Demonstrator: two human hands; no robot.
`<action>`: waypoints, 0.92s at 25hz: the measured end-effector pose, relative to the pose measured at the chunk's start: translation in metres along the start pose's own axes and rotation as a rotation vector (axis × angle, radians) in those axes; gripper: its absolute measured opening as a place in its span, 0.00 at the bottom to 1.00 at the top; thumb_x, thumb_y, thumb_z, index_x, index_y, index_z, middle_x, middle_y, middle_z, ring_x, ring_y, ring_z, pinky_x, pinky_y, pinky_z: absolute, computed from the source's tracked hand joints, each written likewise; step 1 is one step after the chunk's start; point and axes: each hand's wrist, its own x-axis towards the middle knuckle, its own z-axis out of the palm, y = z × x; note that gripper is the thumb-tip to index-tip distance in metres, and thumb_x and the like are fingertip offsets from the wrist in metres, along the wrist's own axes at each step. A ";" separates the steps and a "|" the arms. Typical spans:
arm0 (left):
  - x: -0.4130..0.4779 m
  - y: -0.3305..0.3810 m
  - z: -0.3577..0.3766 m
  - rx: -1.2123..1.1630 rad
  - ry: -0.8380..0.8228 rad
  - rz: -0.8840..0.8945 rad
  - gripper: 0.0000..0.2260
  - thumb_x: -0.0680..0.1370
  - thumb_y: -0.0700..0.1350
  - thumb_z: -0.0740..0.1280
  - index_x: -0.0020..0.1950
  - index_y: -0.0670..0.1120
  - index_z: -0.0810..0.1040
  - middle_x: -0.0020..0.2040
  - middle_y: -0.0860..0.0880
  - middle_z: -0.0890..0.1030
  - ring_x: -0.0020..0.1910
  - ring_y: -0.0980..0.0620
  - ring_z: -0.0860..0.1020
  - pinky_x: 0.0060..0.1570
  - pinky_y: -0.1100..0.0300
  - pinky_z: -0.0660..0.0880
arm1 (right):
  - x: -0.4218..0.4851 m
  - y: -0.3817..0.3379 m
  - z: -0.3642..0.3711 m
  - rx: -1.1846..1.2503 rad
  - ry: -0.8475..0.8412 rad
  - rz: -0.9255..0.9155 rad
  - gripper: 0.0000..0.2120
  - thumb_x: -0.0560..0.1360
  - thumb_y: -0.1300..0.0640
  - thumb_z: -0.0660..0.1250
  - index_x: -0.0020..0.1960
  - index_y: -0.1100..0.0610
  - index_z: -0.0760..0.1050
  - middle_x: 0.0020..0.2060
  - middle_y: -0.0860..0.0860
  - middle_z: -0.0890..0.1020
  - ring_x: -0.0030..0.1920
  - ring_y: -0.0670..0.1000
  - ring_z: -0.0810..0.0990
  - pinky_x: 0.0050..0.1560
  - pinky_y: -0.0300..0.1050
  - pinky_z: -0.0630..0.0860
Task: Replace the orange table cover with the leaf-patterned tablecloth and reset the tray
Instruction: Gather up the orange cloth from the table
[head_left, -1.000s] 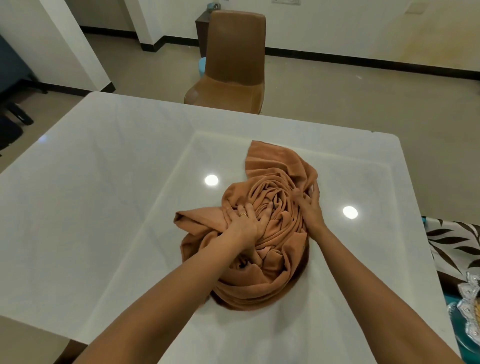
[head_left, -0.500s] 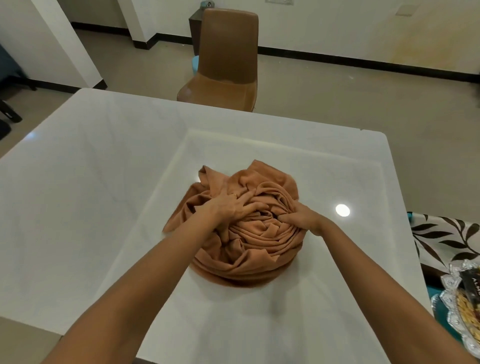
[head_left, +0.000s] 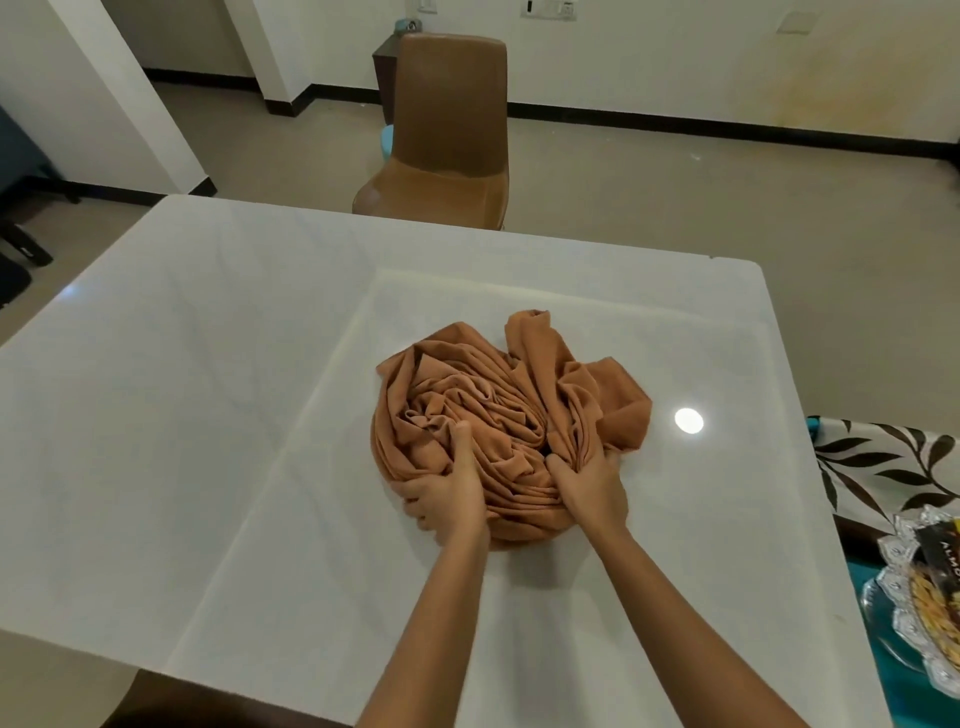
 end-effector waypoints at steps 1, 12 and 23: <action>-0.003 0.001 0.006 0.035 -0.017 0.024 0.59 0.62 0.70 0.71 0.78 0.44 0.43 0.75 0.38 0.56 0.72 0.36 0.60 0.67 0.39 0.62 | -0.004 0.004 0.001 -0.127 0.013 -0.013 0.34 0.70 0.38 0.65 0.72 0.50 0.64 0.68 0.56 0.68 0.65 0.61 0.69 0.65 0.58 0.65; 0.022 -0.002 0.026 0.450 0.123 0.310 0.55 0.64 0.57 0.78 0.77 0.45 0.44 0.76 0.40 0.55 0.72 0.36 0.60 0.67 0.36 0.59 | 0.015 0.019 -0.010 0.362 0.114 -0.130 0.52 0.60 0.32 0.72 0.74 0.55 0.57 0.70 0.55 0.63 0.69 0.56 0.67 0.70 0.50 0.67; 0.039 -0.003 0.020 0.567 0.018 0.456 0.50 0.66 0.54 0.78 0.77 0.46 0.48 0.76 0.41 0.56 0.73 0.38 0.60 0.69 0.36 0.57 | 0.100 -0.049 -0.022 0.183 -0.091 -0.014 0.44 0.66 0.33 0.69 0.75 0.51 0.61 0.75 0.58 0.60 0.75 0.64 0.53 0.73 0.63 0.48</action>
